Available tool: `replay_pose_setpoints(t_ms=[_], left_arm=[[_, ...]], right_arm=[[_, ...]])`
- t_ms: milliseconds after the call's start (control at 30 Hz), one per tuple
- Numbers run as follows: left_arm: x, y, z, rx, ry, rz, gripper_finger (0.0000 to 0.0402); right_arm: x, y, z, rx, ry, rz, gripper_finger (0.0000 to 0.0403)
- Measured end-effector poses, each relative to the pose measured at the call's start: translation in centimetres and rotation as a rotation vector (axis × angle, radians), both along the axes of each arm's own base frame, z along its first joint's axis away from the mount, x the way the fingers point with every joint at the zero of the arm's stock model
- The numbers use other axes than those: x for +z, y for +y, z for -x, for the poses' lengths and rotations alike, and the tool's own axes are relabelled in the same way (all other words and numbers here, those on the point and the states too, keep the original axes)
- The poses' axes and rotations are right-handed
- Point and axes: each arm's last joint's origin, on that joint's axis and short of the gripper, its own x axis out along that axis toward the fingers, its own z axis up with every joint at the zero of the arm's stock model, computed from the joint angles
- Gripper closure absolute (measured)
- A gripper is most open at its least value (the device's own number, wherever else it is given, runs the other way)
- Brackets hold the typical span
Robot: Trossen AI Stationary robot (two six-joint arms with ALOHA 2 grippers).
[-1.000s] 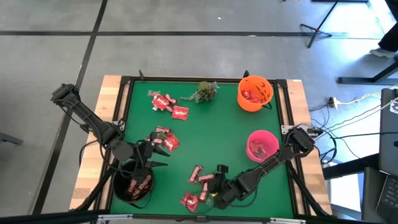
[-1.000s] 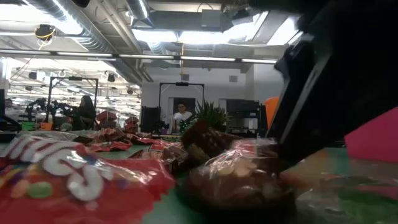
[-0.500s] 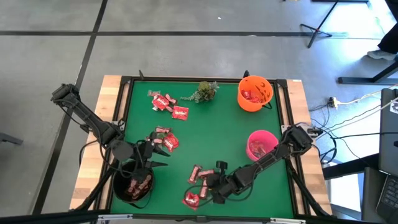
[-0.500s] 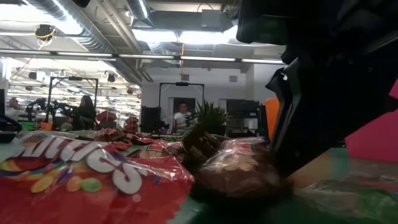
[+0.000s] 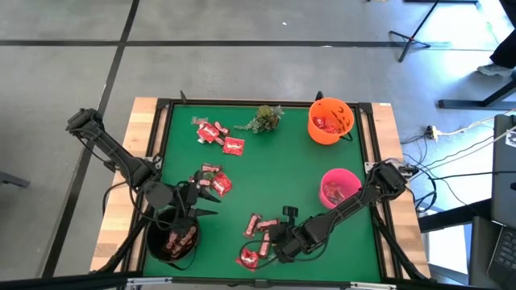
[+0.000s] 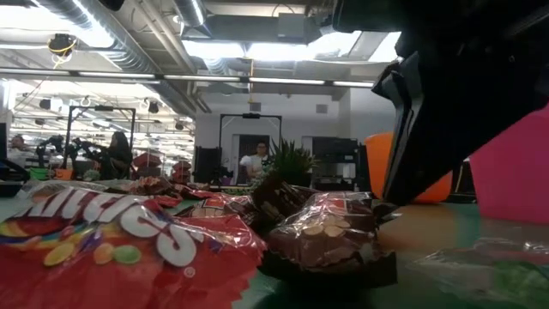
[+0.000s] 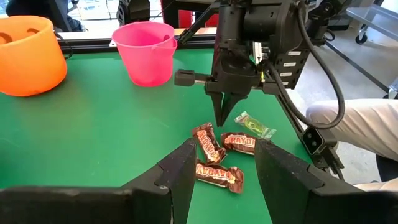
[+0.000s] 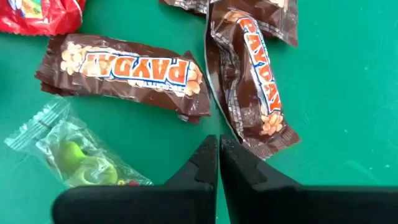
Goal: Sort candy
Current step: Put the brown chocolate bar into the black bucket
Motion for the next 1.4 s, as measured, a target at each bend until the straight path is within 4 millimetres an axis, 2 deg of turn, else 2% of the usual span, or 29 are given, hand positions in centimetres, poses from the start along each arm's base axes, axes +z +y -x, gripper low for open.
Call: replay_pose_setpoints(t_ms=[167,500,700,800,967,1100,1267,1333,1400], left_arm=[[0.0,0.0,0.0,0.000,0.000,0.001,0.0249],[0.0,0.0,0.0,0.000,0.000,0.000,0.0249],[0.0,0.0,0.0,0.000,0.000,0.001,0.0249],[0.0,0.0,0.0,0.000,0.000,0.000,0.0249],[-0.1,0.0,0.0,-0.001,0.011,-0.007,0.0249],[-0.1,-0.1,0.1,-0.005,0.014,-0.007,0.0249],[-0.1,-0.2,0.2,-0.007,0.012,-0.009,0.0249],[-0.1,-0.2,0.2,-0.007,0.012,-0.009,0.0249],[-0.1,-0.2,0.2,-0.006,0.013,-0.008,0.0249]], right_arm=[[-0.1,-0.4,0.0,-0.011,0.024,0.005,0.0352],[0.0,-1.0,-0.3,-0.007,-0.028,0.124,0.0234],[-0.3,-1.3,-0.4,-0.010,-0.013,0.147,0.0208],[-1.7,-1.8,-0.7,-0.037,0.046,0.131,0.0212],[-2.9,-2.1,-1.2,-0.054,0.068,0.124,0.0235],[-2.9,-2.1,-1.3,-0.054,0.069,0.121,0.0284],[-2.3,-2.2,-1.3,-0.054,0.057,0.119,0.0381],[-2.0,-2.3,-1.4,-0.059,0.049,0.130,0.0393],[-1.4,-2.2,-1.7,-0.072,0.020,0.139,0.0387]])
